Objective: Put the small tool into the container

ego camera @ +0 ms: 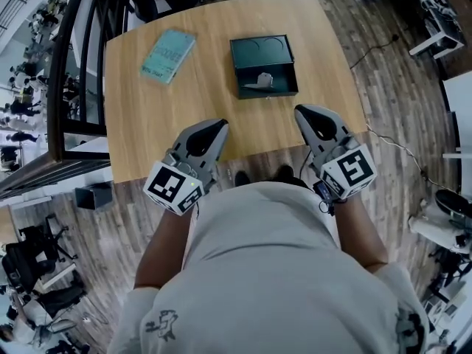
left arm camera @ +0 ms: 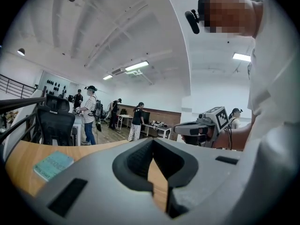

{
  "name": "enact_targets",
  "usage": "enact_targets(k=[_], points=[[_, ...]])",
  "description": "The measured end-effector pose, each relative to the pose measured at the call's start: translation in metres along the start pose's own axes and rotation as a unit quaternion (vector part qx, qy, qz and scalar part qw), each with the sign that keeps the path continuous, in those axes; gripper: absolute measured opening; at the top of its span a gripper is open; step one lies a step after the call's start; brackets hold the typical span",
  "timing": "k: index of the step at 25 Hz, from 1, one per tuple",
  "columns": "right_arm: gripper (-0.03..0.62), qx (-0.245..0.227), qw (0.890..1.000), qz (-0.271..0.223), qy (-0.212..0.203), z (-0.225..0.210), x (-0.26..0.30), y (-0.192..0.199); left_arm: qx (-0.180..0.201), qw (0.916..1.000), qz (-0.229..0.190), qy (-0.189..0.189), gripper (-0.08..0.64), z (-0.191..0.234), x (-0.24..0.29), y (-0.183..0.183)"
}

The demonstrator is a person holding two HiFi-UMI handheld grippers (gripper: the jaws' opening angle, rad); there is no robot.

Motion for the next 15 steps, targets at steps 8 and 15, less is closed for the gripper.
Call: enact_targets(k=[8,15], points=[[0.006,-0.001,1.000,-0.007,-0.031,-0.019,-0.049,0.004,0.003,0.9999,0.000,-0.017,0.006,-0.048,0.021,-0.006],[0.006,-0.010,0.997,-0.007,-0.075,-0.046,-0.109,0.009,-0.005,0.9989,0.005,-0.045,0.006,-0.119,0.048,-0.001]])
Point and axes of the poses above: the fingertips, and each gripper's own axes: x forward along the fingers, z to its left, y out of its underside, the point moved 5 cm from there along -x, backward along the fingers, and after that the axes turned 14 degrees about -y, right-handed, at the moved point
